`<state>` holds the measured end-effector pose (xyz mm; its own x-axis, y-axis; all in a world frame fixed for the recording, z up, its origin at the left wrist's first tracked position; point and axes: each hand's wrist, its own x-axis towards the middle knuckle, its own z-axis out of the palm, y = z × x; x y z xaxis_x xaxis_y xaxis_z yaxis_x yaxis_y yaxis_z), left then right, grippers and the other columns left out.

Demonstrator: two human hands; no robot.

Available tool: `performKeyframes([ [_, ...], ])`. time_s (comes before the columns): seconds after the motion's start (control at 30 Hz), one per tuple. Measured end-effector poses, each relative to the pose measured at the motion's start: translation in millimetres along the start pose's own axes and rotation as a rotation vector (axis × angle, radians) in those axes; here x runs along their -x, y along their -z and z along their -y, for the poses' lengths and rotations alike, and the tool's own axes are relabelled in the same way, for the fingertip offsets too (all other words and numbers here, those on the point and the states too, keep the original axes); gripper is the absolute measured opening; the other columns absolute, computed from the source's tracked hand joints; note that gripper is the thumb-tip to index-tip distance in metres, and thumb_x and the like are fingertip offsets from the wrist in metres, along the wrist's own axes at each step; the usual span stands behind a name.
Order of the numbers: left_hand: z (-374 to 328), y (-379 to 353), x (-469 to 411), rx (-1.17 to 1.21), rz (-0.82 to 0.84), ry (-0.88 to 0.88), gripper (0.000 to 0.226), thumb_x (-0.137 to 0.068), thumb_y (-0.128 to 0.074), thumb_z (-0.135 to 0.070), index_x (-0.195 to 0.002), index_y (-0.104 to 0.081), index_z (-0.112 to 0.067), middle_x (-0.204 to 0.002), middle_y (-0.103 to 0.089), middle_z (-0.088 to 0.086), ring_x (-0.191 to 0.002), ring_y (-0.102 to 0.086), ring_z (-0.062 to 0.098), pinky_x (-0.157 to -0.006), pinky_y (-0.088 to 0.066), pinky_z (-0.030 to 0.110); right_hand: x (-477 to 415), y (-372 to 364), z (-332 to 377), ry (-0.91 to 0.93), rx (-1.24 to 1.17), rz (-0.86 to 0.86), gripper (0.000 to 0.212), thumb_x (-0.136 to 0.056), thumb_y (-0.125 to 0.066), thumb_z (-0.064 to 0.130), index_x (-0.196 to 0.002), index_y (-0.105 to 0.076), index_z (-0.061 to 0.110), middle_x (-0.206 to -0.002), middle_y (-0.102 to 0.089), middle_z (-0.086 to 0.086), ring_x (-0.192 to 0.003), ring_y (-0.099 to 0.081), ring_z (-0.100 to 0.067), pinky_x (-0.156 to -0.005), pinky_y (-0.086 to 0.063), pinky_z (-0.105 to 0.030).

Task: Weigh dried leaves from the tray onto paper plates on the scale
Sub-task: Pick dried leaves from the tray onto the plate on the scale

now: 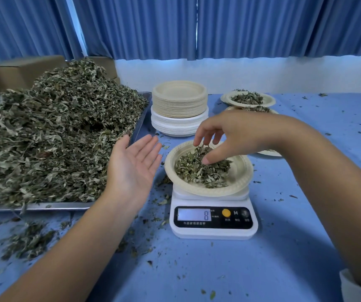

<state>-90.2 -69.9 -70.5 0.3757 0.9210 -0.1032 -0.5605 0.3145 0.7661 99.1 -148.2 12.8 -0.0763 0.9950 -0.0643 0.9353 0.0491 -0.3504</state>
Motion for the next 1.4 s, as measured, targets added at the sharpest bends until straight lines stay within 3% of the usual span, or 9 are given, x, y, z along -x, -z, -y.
performKeyframes([
  [0.3, -1, 2, -1, 0.114, -0.030, 0.082, 0.057, -0.099, -0.033, -0.044, -0.131, -0.050, 0.000, -0.126, -0.061, 0.015, -0.117, -0.058, 0.026, -0.102, -0.044, 0.039, -4, -7, 4, 0.005, 0.025, 0.033, 0.033, -0.074, -0.079, 0.039, -0.103, -0.065, 0.042, -0.104, -0.059, 0.021, -0.096, -0.057, 0.003, -0.084, -0.049, -0.022],
  [0.47, 0, 2, -1, 0.122, -0.045, 0.099, 0.056, -0.099, -0.034, -0.043, -0.130, -0.050, 0.000, -0.126, -0.060, 0.015, -0.116, -0.058, 0.026, -0.103, -0.043, 0.039, -6, -11, 1, 0.016, 0.023, -0.011, 0.020, -0.077, -0.078, 0.032, -0.095, -0.070, 0.036, -0.081, -0.060, 0.021, -0.071, -0.055, 0.011, -0.061, -0.042, -0.008],
  [0.6, -1, 2, -1, 0.129, -0.055, 0.101, 0.056, -0.099, -0.035, -0.043, -0.131, -0.050, 0.000, -0.126, -0.060, 0.015, -0.116, -0.059, 0.027, -0.103, -0.044, 0.040, -5, -4, -2, 0.043, -0.013, -0.097, 0.012, -0.081, -0.075, 0.022, -0.090, -0.073, 0.031, -0.060, -0.060, 0.028, -0.060, -0.053, 0.014, -0.052, -0.037, -0.004],
  [0.77, 0, 1, 0, 0.157, -0.060, 0.122, 0.056, -0.099, -0.035, -0.043, -0.131, -0.050, 0.001, -0.125, -0.061, 0.017, -0.114, -0.060, 0.028, -0.101, -0.045, 0.039, -2, 3, -4, 0.088, -0.078, -0.215, 0.011, -0.081, -0.073, 0.016, -0.086, -0.074, 0.025, -0.063, -0.063, 0.024, -0.059, -0.054, 0.011, -0.054, -0.039, -0.005],
  [0.9, 0, 2, -1, 0.170, -0.070, 0.132, 0.056, -0.099, -0.036, -0.043, -0.130, -0.050, 0.001, -0.123, -0.062, 0.017, -0.113, -0.061, 0.029, -0.099, -0.047, 0.039, -1, 7, -5, 0.097, -0.114, -0.279, 0.011, -0.081, -0.074, 0.014, -0.086, -0.074, 0.023, -0.077, -0.070, 0.013, -0.068, -0.059, 0.006, -0.067, -0.045, -0.011],
  [1.07, 0, 3, -2, 0.166, -0.080, 0.134, 0.056, -0.099, -0.036, -0.043, -0.129, -0.051, 0.002, -0.122, -0.062, 0.017, -0.112, -0.061, 0.029, -0.097, -0.047, 0.038, -1, 9, -5, 0.108, -0.143, -0.321, 0.011, -0.080, -0.074, 0.014, -0.085, -0.074, 0.023, -0.075, -0.070, 0.013, -0.065, -0.059, 0.009, -0.063, -0.044, -0.006],
  [1.4, 2, 5, -6, 0.198, -0.129, 0.131, 0.054, -0.100, -0.034, -0.041, -0.125, -0.052, 0.003, -0.122, -0.061, 0.019, -0.113, -0.059, 0.029, -0.100, -0.045, 0.038, -6, 1, 1, 0.100, -0.163, -0.415, 0.010, -0.078, -0.075, 0.015, -0.084, -0.074, 0.023, -0.073, -0.068, 0.010, -0.061, -0.054, 0.003, -0.063, -0.044, -0.011],
])
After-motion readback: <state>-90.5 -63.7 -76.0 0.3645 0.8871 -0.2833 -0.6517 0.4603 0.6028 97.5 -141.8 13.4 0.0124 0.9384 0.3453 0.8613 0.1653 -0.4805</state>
